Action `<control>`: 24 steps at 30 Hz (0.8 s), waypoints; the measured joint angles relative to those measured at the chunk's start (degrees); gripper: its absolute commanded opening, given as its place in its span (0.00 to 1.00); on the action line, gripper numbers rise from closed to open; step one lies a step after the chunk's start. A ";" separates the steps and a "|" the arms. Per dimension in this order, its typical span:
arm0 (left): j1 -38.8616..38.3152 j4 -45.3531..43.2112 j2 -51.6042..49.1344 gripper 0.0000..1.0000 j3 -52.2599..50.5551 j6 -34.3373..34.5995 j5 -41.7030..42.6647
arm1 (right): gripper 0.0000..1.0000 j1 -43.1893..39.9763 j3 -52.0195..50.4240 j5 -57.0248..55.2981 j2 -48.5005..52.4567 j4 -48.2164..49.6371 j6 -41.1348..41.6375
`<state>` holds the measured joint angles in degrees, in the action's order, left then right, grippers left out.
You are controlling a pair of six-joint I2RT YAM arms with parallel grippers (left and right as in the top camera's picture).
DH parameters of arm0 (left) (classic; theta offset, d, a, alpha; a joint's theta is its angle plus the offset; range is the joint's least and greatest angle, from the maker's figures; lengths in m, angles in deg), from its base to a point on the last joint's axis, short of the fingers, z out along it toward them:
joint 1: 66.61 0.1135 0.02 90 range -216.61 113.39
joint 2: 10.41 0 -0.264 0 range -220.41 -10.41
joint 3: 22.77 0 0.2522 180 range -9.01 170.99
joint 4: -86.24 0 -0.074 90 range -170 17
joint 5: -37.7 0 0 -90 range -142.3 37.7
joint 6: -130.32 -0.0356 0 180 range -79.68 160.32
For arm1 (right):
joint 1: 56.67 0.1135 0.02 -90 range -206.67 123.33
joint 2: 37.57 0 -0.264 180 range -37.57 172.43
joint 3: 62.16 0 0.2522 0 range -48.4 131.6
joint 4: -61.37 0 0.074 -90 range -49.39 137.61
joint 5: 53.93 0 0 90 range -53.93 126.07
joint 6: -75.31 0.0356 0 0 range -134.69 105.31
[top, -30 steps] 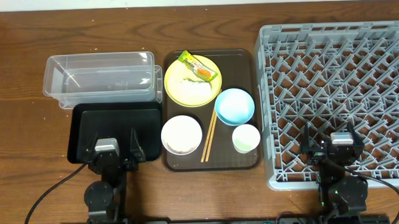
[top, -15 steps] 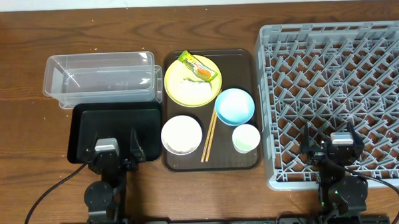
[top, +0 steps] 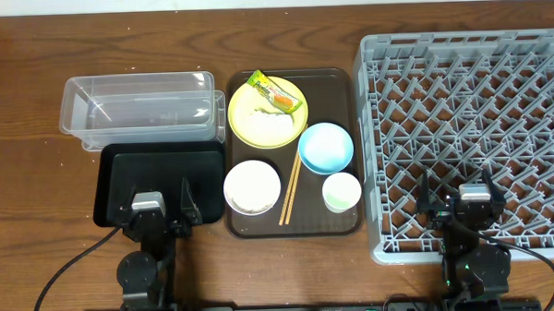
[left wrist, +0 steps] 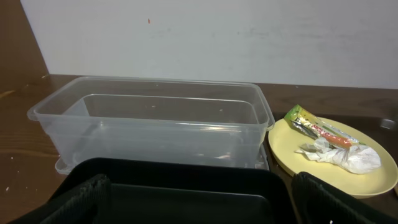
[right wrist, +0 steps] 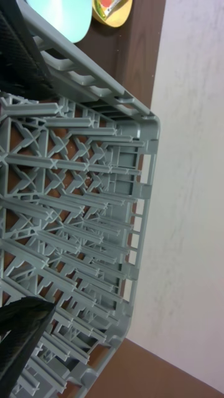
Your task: Sort waste into correct bins and load items into the dishwasher rack
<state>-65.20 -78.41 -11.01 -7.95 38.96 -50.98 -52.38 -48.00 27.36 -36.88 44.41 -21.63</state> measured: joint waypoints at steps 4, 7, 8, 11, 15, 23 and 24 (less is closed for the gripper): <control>0.00 0.00 0.00 0.95 0.00 0.02 0.00 | 0.99 0.00 0.00 0.00 0.00 0.00 1.31; 0.00 0.44 -0.11 0.95 0.17 0.02 0.02 | 0.99 0.00 0.00 -0.24 0.00 0.00 2.32; 0.00 1.29 -0.35 0.95 0.63 0.02 0.04 | 0.99 -0.02 0.00 -0.46 0.00 -0.02 2.54; 0.00 4.37 -2.03 0.95 2.12 0.02 0.00 | 0.99 -0.02 0.50 -1.07 0.11 -0.90 2.97; 0.00 8.57 -7.54 0.95 4.98 0.35 -0.02 | 0.99 0.00 3.80 -1.70 1.84 -4.31 3.41; 0.00 17.29 -25.07 0.95 22.51 3.52 0.44 | 0.99 -0.02 20.09 -2.73 13.35 -14.53 5.40; 0.00 18.91 -27.32 0.95 24.74 3.78 0.96 | 0.99 0.00 22.14 -2.78 15.17 -16.39 5.66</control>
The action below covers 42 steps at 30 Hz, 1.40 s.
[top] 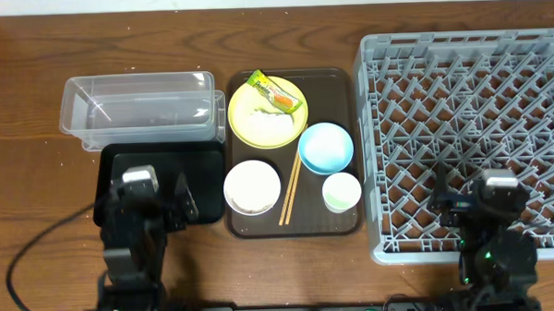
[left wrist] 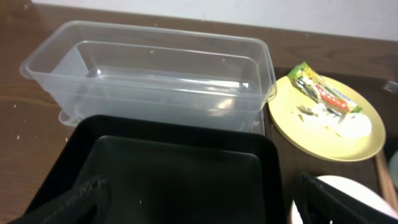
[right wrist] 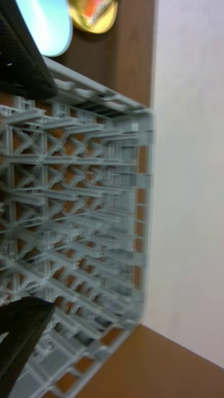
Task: Sort waste into correct bins and load items into the dishwasher rack
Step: 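Reach the left gripper to the tissue on the yellow plate and grasp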
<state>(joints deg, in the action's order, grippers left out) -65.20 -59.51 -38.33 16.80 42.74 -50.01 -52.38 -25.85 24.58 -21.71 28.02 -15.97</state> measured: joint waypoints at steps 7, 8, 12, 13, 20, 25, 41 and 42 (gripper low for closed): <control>0.00 18.12 -19.52 0.95 19.28 0.74 6.21 | 0.99 0.00 16.13 0.13 15.85 -14.82 0.85; 0.00 20.04 -21.40 0.95 21.24 0.76 7.13 | 0.99 0.00 17.49 0.20 17.22 -16.50 0.83; 0.00 30.29 -29.62 0.95 30.49 0.79 10.78 | 0.99 -0.02 25.03 0.90 25.07 -24.98 0.83; 0.00 31.06 -30.56 0.95 31.56 0.79 11.17 | 0.99 0.00 26.23 0.98 26.38 -26.71 0.83; 0.00 32.22 -34.58 0.95 33.57 0.79 13.29 | 0.99 0.00 30.27 1.40 31.15 -29.90 0.83; -0.09 24.72 -35.74 0.95 33.57 1.55 18.99 | 0.99 0.00 30.32 1.51 31.12 -29.83 0.83; -13.90 7.41 -56.54 0.95 49.46 6.95 12.94 | 0.99 0.00 30.36 4.20 31.12 -29.46 0.83; -15.02 6.23 -58.29 0.95 49.90 7.10 12.44 | 0.99 0.00 30.36 4.20 31.12 -29.49 0.83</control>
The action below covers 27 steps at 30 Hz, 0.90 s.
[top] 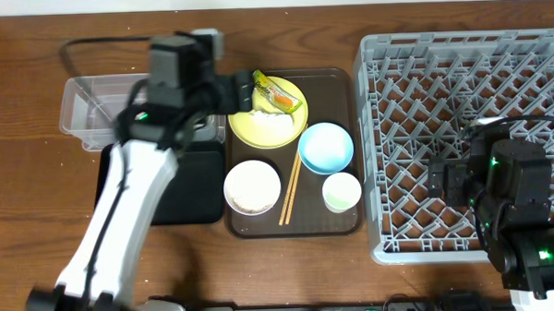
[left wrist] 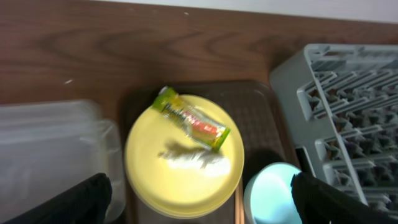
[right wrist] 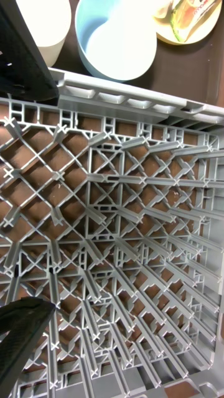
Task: Sort waste into correct bins and load items into the dishwasher rack
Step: 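Reach the left gripper to the tissue on the yellow plate and grasp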
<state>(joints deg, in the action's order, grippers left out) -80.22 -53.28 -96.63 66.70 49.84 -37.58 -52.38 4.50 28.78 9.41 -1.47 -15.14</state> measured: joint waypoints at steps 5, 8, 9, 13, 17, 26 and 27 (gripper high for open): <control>-4.68 -3.76 -8.35 0.95 0.24 1.95 -1.36 | 0.99 0.00 0.00 0.00 0.00 0.00 0.00; -6.60 -5.46 -13.25 0.95 0.24 2.78 -1.60 | 0.99 0.00 0.00 0.02 0.00 -0.07 0.00; -7.15 -6.10 -14.78 0.94 0.24 2.93 -1.62 | 0.99 0.00 0.00 0.02 0.00 -0.20 0.00; -8.94 -7.91 -20.31 0.93 0.24 3.58 -1.62 | 0.99 0.00 0.00 0.02 0.00 -0.46 0.00; -10.19 -9.49 -24.76 0.90 0.24 3.85 -1.66 | 0.99 0.00 0.00 0.02 0.00 -0.52 0.00; -10.99 -10.01 -29.97 0.60 0.24 4.28 -4.31 | 0.99 0.00 0.00 0.02 0.00 -0.59 0.00; -10.99 -9.99 -30.05 0.53 0.24 4.26 -4.61 | 0.99 0.00 0.00 0.02 0.00 -0.61 0.00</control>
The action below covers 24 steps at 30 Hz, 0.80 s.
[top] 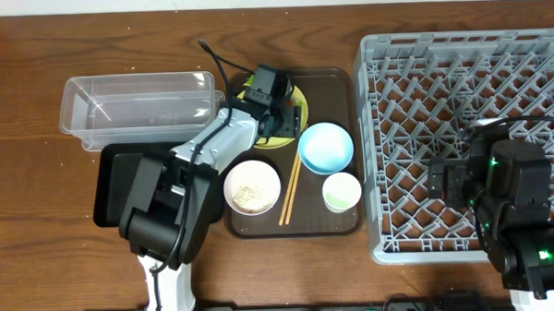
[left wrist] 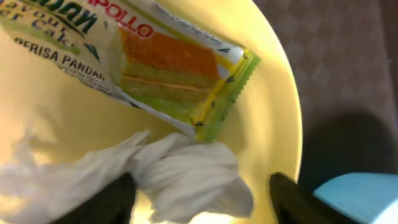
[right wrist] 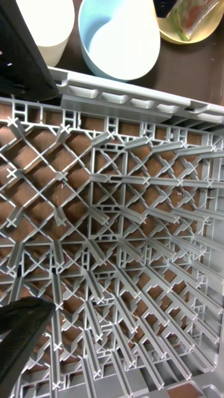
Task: Sort waste into correct bins and load items into the dishwasher rack
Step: 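Reach the left gripper to the tissue on the yellow plate and grasp, then carry the tissue with the left gripper and drop it into the clear bin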
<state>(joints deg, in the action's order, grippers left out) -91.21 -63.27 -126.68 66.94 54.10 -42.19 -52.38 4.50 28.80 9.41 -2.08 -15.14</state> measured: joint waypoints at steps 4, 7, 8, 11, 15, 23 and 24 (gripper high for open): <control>0.00 0.13 0.00 0.24 0.00 0.17 -0.61 | 0.99 0.00 0.00 0.00 0.00 0.02 0.00; 0.00 0.90 0.00 0.07 0.00 0.15 -1.07 | 0.99 0.00 0.02 -0.02 0.00 0.00 0.00; 0.00 1.09 0.00 0.06 0.00 0.04 -1.18 | 0.99 0.00 0.02 0.00 0.00 0.00 0.00; 0.00 1.66 0.17 0.06 0.00 -0.17 -1.33 | 0.99 0.00 0.02 0.00 0.00 -0.02 0.00; 0.26 3.23 2.67 0.06 0.00 -0.22 -1.38 | 0.99 0.00 0.02 0.00 0.00 -0.04 0.00; 5.16 7.02 19.28 0.06 0.00 -0.22 -5.95 | 0.99 0.00 0.02 0.00 0.00 -0.31 0.00; 6.19 7.30 21.00 0.06 0.02 -0.24 -7.02 | 0.99 0.00 0.02 0.00 0.00 -0.31 0.00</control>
<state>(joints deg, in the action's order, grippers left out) -85.03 -55.96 -105.67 66.96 53.86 -49.21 -52.38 4.53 28.80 9.41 -2.38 -15.14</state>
